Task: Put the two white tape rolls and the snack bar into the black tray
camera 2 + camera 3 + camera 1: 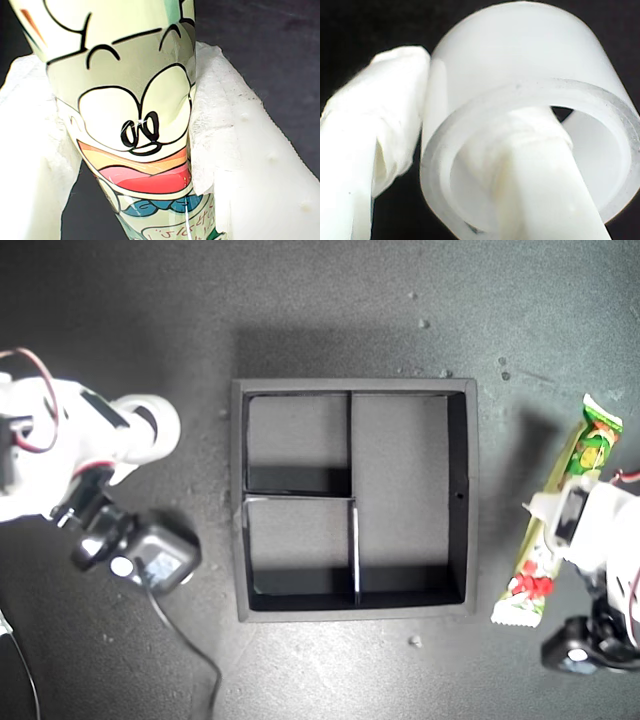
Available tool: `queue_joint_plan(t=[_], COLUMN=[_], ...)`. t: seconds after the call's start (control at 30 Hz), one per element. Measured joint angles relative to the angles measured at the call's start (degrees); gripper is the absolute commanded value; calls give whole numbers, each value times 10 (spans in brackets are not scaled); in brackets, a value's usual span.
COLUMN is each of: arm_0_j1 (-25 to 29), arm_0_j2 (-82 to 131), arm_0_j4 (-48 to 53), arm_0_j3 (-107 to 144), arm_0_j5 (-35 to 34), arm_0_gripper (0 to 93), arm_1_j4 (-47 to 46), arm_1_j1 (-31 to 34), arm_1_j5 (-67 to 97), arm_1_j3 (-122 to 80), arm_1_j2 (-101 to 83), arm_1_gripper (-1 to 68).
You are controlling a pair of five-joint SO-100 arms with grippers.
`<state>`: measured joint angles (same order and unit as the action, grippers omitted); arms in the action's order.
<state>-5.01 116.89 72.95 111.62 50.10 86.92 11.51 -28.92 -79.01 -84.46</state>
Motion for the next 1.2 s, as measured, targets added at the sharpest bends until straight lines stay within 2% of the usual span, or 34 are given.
queue_joint_plan(t=[0.23, 0.57, 0.73, 1.0, 1.2], arm_0_j1=[3, 40, 44, 52, 38], arm_0_j2=[-25, -266, -403, -662, -728], arm_0_j4=[43, 65, 113, 290, 308], arm_0_j3=[-124, -361, -494, -827, -941], arm_0_j5=[-27, -49, -49, -47, -53], arm_0_gripper=[2, 2, 2, 2, 2], arm_1_j4=[20, 41, 0, -34, -38], arm_1_j1=[10, 3, 6, 6, 7], arm_1_j5=[44, 83, 83, 83, 83], arm_1_j3=[143, 530, 549, 549, 545], arm_1_j2=[38, 356, 368, 370, 370], arm_1_gripper=[71, 74, 75, 76, 75])
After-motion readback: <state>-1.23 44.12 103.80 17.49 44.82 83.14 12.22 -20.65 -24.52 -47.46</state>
